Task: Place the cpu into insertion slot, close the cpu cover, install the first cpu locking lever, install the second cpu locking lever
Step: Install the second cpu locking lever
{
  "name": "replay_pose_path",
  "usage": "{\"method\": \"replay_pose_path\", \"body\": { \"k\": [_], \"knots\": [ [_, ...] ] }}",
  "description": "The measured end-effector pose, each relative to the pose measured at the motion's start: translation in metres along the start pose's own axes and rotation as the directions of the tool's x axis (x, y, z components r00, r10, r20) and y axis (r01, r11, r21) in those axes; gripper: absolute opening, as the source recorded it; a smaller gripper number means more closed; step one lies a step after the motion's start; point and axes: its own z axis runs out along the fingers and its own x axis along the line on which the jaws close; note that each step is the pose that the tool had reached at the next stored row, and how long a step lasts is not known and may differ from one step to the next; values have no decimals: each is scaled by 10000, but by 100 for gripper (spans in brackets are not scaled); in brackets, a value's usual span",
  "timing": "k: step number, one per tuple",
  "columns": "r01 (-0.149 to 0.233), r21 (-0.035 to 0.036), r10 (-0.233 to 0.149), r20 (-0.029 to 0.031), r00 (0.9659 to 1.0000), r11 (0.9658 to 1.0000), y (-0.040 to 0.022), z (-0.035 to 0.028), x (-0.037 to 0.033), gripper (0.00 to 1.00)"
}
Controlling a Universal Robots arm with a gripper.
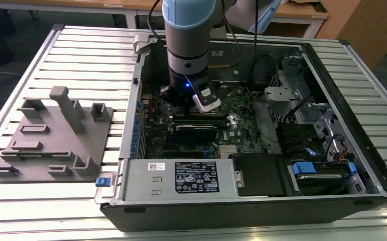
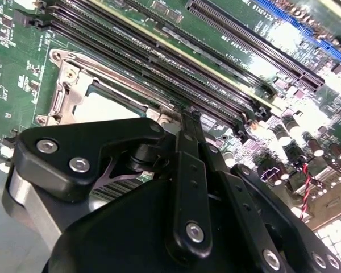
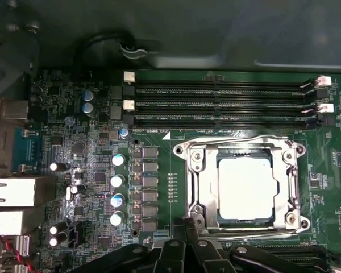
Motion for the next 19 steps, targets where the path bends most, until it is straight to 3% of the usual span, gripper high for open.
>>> {"method": "replay_pose_path", "body": {
  "k": [4,8,19],
  "knots": [
    [-3,-58,3,2,10000,10000,-9,6,27,10],
    [-3,-63,3,4,10000,10000,-7,-10,27,10],
    [-3,-62,4,3,10000,10000,22,-248,15,10]
  ]
}}
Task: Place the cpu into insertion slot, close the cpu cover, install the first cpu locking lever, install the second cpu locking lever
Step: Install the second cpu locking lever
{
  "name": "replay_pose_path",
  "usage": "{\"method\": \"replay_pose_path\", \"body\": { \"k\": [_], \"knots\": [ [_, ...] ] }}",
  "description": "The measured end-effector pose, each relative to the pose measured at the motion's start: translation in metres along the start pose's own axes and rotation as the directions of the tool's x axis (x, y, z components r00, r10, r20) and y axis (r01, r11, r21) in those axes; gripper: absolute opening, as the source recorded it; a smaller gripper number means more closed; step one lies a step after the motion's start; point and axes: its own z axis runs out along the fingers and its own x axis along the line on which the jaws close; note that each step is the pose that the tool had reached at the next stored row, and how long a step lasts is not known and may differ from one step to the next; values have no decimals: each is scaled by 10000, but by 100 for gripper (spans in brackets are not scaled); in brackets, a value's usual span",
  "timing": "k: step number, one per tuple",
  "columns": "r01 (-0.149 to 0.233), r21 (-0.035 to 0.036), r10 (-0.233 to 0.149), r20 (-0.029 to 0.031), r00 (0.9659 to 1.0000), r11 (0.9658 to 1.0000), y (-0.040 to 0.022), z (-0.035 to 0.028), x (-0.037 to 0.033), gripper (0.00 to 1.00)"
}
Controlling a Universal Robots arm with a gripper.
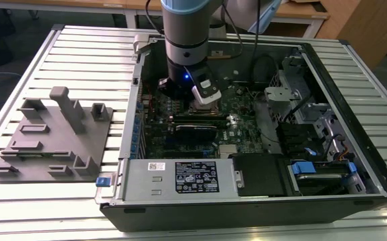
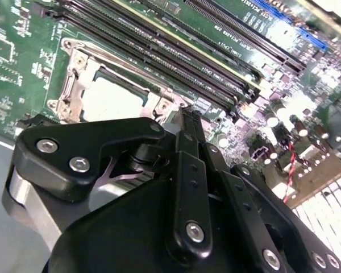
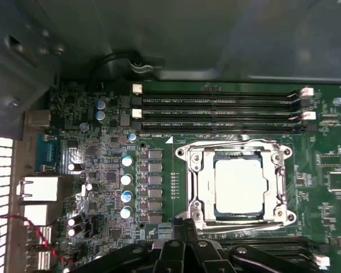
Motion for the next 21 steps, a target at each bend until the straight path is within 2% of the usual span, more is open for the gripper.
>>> {"method": "replay_pose_path", "body": {
  "k": [3,9,21],
  "knots": [
    [0,0,0,0,10000,10000,5,-36,-2,10],
    [2,1,-2,-1,10000,10000,5,-35,-20,10],
    [0,33,0,0,10000,10000,13,-9,-377,10]
  ]
}}
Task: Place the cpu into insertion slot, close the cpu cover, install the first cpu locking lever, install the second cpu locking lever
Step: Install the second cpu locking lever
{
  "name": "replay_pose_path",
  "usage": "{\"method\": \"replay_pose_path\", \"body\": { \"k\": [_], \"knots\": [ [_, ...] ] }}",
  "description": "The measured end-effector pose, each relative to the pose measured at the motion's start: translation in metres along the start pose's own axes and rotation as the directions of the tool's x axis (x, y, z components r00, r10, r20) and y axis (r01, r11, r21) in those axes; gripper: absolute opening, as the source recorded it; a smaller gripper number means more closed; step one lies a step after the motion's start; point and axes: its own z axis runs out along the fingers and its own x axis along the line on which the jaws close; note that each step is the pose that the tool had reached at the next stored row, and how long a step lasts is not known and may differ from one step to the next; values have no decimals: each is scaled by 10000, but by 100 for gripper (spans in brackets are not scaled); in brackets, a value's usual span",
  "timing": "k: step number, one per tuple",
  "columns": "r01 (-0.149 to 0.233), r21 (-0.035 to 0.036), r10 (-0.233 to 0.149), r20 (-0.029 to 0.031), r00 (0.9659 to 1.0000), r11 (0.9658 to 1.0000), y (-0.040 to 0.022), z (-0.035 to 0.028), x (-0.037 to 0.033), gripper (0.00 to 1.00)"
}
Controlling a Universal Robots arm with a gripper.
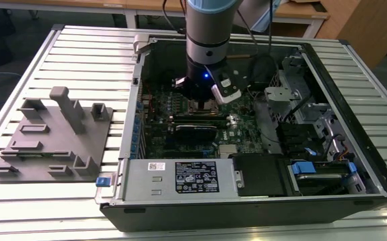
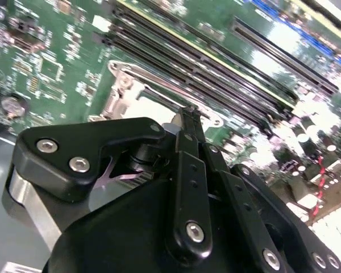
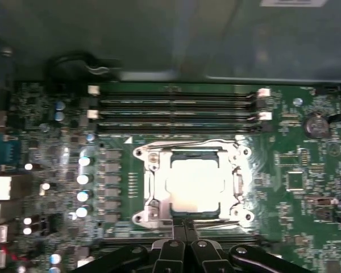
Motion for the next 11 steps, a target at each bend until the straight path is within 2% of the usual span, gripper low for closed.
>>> {"method": "replay_pose_path", "body": {
  "k": [4,11],
  "knots": [
    [-67,39,67,9,10000,10000,33,12,-37,10],
    [-366,100,366,49,9993,9993,115,35,-39,10]
  ]
}}
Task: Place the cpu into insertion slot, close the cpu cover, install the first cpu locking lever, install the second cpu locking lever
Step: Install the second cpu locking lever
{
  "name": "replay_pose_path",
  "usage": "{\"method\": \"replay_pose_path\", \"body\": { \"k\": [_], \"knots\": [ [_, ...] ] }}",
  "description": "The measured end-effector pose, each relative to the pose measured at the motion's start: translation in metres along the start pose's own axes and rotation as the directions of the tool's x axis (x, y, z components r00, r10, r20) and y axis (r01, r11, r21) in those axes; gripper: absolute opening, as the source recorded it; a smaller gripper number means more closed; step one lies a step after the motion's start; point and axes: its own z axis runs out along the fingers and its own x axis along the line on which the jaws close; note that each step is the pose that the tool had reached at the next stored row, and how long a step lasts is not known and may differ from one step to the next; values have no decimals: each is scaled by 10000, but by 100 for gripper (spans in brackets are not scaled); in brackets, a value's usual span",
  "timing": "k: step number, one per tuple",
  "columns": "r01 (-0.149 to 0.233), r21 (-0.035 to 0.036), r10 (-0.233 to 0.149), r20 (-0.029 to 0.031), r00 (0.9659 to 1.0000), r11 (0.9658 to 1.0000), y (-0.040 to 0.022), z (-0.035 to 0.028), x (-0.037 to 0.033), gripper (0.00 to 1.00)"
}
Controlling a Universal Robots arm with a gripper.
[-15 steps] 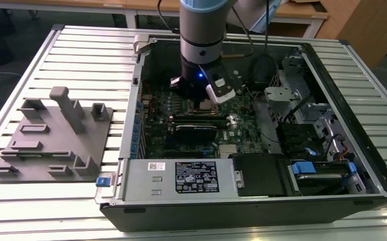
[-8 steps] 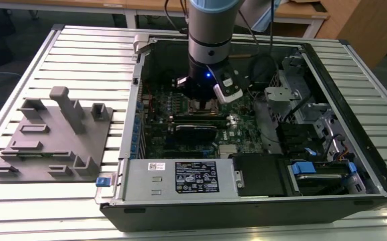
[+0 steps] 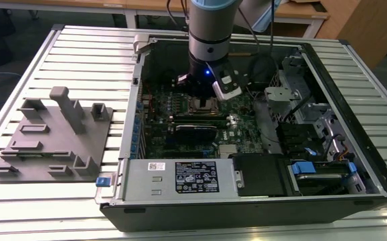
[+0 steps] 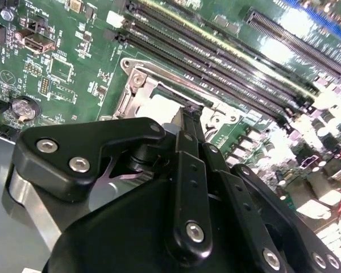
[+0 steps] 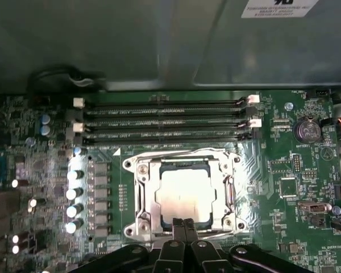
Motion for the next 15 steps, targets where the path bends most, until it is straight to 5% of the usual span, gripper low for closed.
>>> {"method": "replay_pose_path", "body": {
  "k": [10,15],
  "knots": [
    [-332,73,332,43,9994,9994,169,45,12,10],
    [-472,288,470,82,9989,9985,208,55,-8,10]
  ]
}}
